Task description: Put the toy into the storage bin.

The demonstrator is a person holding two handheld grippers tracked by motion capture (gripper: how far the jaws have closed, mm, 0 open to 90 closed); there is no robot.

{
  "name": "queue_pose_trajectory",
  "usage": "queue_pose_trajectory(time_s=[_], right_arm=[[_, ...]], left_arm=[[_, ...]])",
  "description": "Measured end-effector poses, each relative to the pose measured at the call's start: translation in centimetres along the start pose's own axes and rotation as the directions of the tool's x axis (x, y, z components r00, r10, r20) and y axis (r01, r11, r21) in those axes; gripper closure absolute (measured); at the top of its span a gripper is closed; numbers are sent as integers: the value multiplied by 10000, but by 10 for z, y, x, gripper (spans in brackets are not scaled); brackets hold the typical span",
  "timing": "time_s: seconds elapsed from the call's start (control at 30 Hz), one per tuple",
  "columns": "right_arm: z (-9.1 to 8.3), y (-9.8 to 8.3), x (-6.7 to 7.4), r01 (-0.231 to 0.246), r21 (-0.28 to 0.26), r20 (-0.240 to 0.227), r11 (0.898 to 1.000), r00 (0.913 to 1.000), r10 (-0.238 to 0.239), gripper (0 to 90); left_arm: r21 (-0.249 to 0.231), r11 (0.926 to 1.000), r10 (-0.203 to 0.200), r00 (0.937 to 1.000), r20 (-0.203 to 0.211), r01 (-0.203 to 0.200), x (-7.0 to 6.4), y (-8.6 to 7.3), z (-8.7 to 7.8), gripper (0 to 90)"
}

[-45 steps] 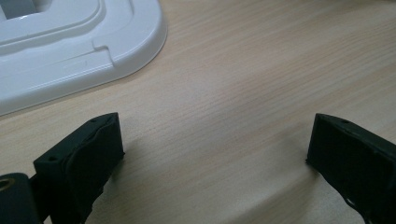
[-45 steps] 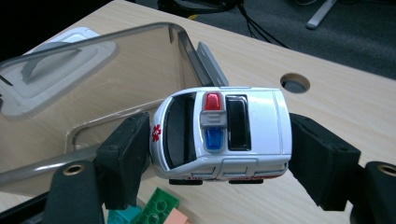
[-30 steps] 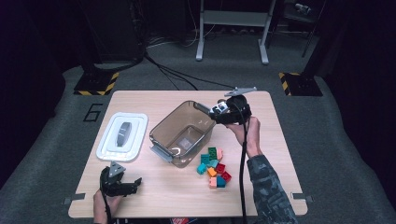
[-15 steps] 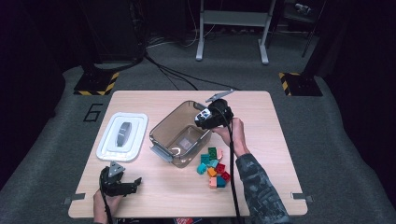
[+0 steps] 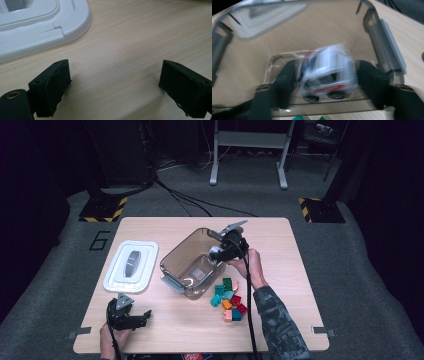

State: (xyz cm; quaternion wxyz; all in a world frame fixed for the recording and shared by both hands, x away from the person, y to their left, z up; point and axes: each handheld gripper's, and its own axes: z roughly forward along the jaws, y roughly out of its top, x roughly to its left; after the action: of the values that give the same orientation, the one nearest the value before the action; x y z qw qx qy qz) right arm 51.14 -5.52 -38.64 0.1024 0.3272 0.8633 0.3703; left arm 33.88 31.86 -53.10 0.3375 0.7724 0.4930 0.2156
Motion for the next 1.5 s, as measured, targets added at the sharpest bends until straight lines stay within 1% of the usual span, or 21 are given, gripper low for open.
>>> queue_pose_trajectory(time_s=[0.03,0.1,0.13,0.2,0.3,0.33,0.4,0.53,0.73,0.77,0.87,0.93,1.1,1.23,1.27,1.3,1.33,1.37,1.43,1.47,1.5], right_arm=[[-2,0,1,-26,-143,120,9999,9999,27,564],[-3,2,3,139,-20,494,9999,9987,-137,533],[-2,3,3,161,71,547,9998,9984,-165,524],[-3,2,4,251,80,499,9997,9984,-255,498],[-9,0,5,12,-91,465,10000,9989,-8,442],[-11,-2,4,42,-175,463,9998,9989,-34,439],[-18,-7,4,-74,-417,315,9991,9995,87,392],[-31,-21,5,-357,-696,335,9969,9987,381,346],[-43,-49,4,-611,-678,454,9958,9969,642,295],[-44,-54,4,-756,-615,467,9952,9958,786,280],[-46,-69,3,-921,-529,535,9943,9940,949,262],[-46,-77,2,-1035,-470,636,9935,9923,1063,258],[-41,-98,-2,-1569,-283,721,9872,9847,1586,230],[-33,-111,-2,-1983,-155,749,9800,9771,1989,204],[-30,-113,-2,-1996,-131,753,9798,9769,2000,201],[-26,-115,-1,-2174,-4,796,9761,9730,2168,201],[-22,-118,-3,-2071,0,795,9783,9752,2064,209],[-19,-119,-2,-2116,47,896,9774,9735,2103,219],[-13,-121,-1,-2070,176,835,9782,9752,2049,236],[-9,-122,0,-2111,211,913,9772,9738,2084,261],[-5,-122,1,-2199,369,840,9748,9727,2162,275]], left_arm=[[-3,10000,-4,10000,0,4,0,0,0,96],[-32,10000,-12,10000,-10,12,0,0,0,98],[-11,10000,-17,10000,-10,17,0,0,0,99],[-10,10000,-15,10000,-10,15,0,0,0,99],[-8,10000,-15,10000,-19,15,0,0,0,99],[-6,10000,-14,10000,-19,14,0,0,0,99],[-3,10000,-2,10000,-18,2,0,0,0,100],[-6,10000,-3,10000,-20,3,0,0,0,100],[-8,10000,-10,10000,-18,10,0,0,0,100],[-8,10000,-9,10000,-18,9,0,0,0,100],[-10,10000,-16,10000,-13,16,0,0,0,100],[-42,10000,-22,10000,-16,22,0,0,0,100],[-41,10000,-19,10000,-16,18,0,0,0,100],[-5,10000,-5,10000,-22,5,0,0,0,99],[-41,10000,-11,10000,-21,11,0,0,0,100],[-33,10000,-11,10000,-23,11,0,0,0,100],[-11,10000,-4,10000,-28,4,0,0,0,100],[-6,10000,-4,10000,-23,4,0,0,0,100],[-10,10000,-7,10000,-29,7,0,0,0,100],[-10,10000,-8,10000,-29,8,0,0,0,100],[-3,10000,-6,10000,-18,6,0,0,0,100]])
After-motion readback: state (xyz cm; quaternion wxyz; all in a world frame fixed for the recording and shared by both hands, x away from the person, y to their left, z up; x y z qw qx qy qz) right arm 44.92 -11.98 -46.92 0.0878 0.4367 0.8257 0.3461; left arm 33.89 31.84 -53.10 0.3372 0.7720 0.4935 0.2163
